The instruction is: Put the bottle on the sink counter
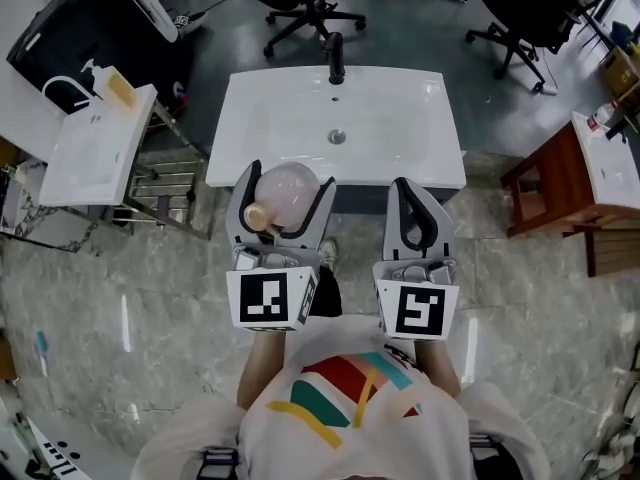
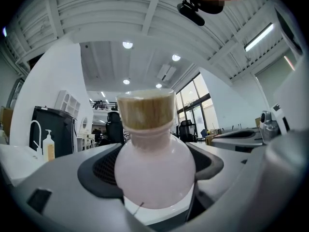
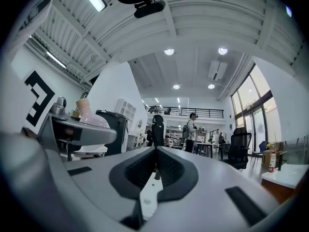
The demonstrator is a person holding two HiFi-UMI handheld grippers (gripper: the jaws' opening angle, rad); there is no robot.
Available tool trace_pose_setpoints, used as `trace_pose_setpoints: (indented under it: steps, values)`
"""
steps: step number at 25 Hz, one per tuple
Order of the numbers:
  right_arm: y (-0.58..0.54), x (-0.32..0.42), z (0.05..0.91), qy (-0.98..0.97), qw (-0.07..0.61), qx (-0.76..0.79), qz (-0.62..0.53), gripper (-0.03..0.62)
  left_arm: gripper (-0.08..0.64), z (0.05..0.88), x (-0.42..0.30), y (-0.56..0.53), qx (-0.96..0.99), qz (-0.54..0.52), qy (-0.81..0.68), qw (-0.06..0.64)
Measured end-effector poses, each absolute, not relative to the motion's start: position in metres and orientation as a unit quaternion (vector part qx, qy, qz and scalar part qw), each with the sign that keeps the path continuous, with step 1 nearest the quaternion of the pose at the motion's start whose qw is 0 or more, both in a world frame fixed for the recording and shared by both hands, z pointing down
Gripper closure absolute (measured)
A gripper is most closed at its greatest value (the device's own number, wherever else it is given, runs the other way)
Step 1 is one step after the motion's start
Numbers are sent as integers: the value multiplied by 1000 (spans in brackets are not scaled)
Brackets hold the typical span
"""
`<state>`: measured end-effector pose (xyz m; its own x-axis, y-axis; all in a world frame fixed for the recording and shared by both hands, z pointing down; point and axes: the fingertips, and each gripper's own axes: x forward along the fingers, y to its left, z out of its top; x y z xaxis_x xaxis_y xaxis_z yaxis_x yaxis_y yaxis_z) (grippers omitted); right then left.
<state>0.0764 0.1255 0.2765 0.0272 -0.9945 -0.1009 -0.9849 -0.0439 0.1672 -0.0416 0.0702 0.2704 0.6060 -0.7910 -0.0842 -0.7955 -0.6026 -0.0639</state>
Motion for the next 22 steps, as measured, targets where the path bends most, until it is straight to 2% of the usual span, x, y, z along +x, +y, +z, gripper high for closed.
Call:
trace_pose_setpoints:
  steps: [15, 22]
  values:
    - [-52, 71, 247, -673, 26, 731, -113, 580, 153, 241, -38, -112, -912, 52, 404, 50]
    - [-102, 69, 238, -674, 32, 729, -113, 580, 153, 236, -35, -164, -914, 52, 400, 43]
